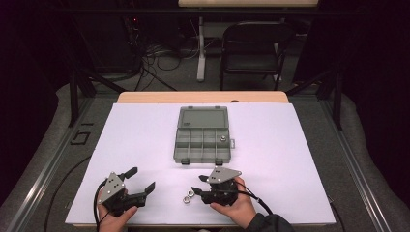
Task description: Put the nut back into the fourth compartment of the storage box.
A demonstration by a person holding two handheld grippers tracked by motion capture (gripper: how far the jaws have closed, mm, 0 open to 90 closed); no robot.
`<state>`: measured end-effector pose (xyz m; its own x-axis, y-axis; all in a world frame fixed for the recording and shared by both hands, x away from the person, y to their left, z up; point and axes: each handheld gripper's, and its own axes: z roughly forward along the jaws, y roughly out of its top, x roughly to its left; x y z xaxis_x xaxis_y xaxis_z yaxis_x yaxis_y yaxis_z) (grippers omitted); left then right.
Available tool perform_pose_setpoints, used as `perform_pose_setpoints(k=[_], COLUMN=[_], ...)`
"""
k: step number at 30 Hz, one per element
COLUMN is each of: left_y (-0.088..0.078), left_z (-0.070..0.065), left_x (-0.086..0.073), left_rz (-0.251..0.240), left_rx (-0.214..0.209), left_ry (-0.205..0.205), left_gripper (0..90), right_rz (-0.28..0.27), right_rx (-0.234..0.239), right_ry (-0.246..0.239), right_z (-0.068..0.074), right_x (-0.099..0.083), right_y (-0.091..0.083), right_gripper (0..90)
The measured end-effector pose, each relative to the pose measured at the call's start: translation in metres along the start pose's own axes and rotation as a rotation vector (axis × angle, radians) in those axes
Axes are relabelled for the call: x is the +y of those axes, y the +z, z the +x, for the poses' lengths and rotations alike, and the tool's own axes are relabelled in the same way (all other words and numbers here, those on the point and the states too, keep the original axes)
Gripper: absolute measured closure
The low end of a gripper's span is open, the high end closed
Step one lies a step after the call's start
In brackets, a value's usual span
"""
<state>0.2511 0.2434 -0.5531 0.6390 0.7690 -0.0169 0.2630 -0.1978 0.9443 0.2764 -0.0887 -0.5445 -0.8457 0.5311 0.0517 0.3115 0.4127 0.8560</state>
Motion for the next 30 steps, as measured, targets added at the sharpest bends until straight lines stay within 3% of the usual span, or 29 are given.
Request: perform_pose_setpoints(k=[9,30], left_y=[0.000,0.000], left_z=[0.000,0.000], left_x=[0.000,0.000], left_rz=[0.003,0.004], left_rx=[-0.002,-0.001], left_ry=[0.001,-0.001], left_gripper=[15.2,15.4], right_rz=[0.055,0.097], right_rx=[0.041,0.069], right_ry=[-0.008,-0.001], right_z=[0.003,0.006], right_x=[-0.004,-0.007], right_y=[0.013,0.031], right_gripper=[59.2,64.2])
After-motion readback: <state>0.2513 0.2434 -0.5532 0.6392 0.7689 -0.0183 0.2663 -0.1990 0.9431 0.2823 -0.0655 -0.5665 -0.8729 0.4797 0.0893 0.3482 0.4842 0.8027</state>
